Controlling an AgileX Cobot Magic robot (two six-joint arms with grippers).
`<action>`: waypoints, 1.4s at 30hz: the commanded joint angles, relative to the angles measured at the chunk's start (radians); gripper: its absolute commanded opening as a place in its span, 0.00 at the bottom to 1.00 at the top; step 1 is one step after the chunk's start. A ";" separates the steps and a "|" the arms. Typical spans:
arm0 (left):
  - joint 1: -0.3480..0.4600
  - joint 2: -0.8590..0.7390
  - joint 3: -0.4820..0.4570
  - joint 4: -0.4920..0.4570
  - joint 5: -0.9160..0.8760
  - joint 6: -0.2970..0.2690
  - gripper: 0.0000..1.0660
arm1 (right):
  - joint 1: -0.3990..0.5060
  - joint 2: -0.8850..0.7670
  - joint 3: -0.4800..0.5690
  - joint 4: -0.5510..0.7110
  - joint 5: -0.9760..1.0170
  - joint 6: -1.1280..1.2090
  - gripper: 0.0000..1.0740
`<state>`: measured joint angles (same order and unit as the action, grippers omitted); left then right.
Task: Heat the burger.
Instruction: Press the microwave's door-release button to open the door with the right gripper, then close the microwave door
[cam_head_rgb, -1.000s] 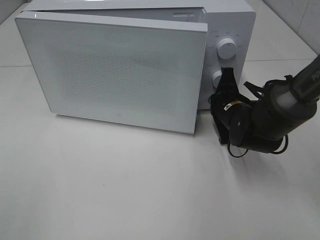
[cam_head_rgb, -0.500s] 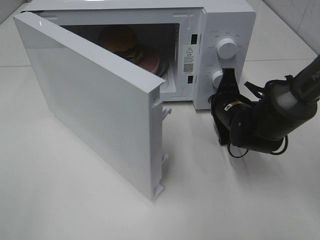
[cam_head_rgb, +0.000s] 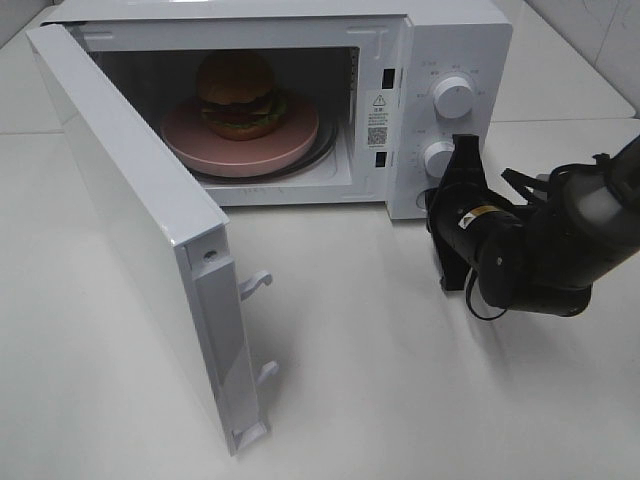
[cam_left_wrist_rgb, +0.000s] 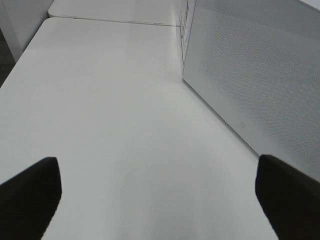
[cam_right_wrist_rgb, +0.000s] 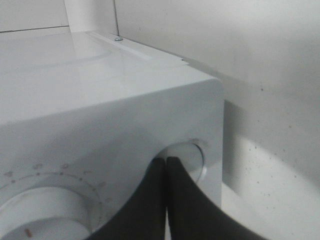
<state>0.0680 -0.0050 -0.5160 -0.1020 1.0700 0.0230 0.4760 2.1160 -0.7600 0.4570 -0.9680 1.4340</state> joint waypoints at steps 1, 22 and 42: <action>0.002 -0.006 0.000 -0.003 -0.001 -0.003 0.92 | -0.009 -0.037 0.021 -0.037 0.006 0.010 0.00; 0.002 -0.006 0.000 -0.003 -0.001 -0.003 0.92 | -0.012 -0.389 0.170 -0.163 0.447 -0.336 0.00; 0.002 -0.006 0.000 -0.003 -0.001 -0.003 0.92 | -0.012 -0.752 0.148 -0.161 1.009 -1.174 0.03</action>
<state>0.0680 -0.0050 -0.5160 -0.1020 1.0700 0.0230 0.4700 1.3890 -0.5970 0.3040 -0.0250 0.3300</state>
